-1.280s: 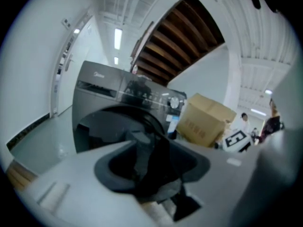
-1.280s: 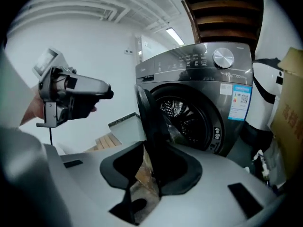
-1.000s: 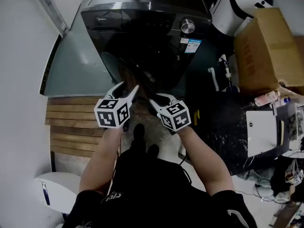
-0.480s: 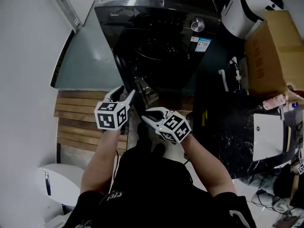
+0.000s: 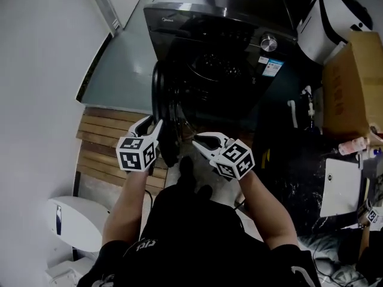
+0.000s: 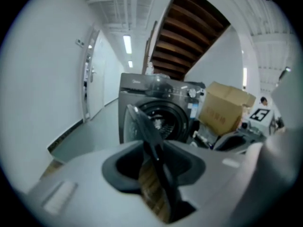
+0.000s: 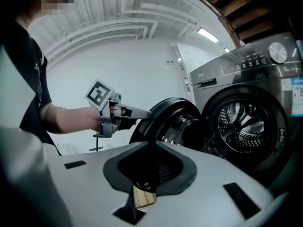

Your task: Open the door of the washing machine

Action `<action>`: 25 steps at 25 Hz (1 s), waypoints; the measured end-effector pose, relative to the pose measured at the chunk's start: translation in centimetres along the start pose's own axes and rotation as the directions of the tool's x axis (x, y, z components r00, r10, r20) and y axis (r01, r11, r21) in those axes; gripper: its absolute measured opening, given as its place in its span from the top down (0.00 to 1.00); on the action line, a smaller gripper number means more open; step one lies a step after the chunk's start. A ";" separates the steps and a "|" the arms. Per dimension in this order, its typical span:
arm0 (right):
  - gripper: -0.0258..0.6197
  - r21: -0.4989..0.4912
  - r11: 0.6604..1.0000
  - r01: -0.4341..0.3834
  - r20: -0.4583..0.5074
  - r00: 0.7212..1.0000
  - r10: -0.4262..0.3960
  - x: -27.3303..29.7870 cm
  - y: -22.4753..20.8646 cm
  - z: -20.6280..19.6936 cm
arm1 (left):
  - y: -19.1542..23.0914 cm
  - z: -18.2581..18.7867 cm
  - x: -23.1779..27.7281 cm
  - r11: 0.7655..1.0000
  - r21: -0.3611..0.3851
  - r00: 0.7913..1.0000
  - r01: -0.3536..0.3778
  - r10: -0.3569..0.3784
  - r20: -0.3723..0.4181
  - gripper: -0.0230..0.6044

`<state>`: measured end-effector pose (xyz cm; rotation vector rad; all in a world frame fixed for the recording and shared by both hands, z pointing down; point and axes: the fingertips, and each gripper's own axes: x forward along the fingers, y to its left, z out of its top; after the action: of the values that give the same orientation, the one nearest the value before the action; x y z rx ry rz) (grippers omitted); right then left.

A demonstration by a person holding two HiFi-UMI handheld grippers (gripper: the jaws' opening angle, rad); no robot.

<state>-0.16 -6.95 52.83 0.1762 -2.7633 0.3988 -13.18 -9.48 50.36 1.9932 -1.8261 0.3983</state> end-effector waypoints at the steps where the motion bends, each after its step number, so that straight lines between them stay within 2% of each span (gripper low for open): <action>1: 0.90 0.004 1.000 0.009 0.007 1.000 -0.009 -0.2 -0.5 0.2 | 0.6 -0.1 -0.3 1.000 -0.006 1.000 -0.008 0.008 -0.002 0.75; 6: 0.90 0.027 0.997 0.066 0.048 0.997 -0.068 -1.5 -3.2 1.7 | 4.2 -0.5 -1.5 0.998 -0.036 0.998 -0.049 0.048 -0.027 0.76; 14: 0.91 0.024 0.992 0.126 0.090 0.988 -0.127 -2.6 -6.1 4.6 | 9.1 -0.7 -2.6 0.985 -0.041 0.985 -0.165 0.163 -0.049 0.76; 16: 0.91 0.013 0.992 0.129 0.091 0.987 -0.130 -2.6 -6.3 5.3 | 10.2 -0.7 -3.0 0.981 -0.023 0.979 -0.190 0.188 -0.077 0.76; 19: 0.91 -0.003 0.992 0.124 0.092 0.988 -0.123 -2.4 -6.5 6.2 | 11.1 1.1 -3.8 0.975 0.049 0.971 -0.218 0.221 -0.094 0.77; 21: 0.91 -0.011 0.993 0.121 0.092 0.989 -0.119 -2.3 -6.8 6.6 | 11.0 3.3 -4.0 0.973 0.085 0.974 -0.213 0.218 -0.058 0.77; 25: 0.91 -0.030 0.991 0.131 0.084 0.988 -0.129 -2.2 -7.6 7.5 | 9.8 6.5 -2.8 0.984 0.080 0.987 -0.159 0.159 0.007 0.77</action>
<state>0.77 -16.25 47.23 0.3696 -2.8169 0.3149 -23.59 -10.72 44.38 1.9044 -2.0058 0.5263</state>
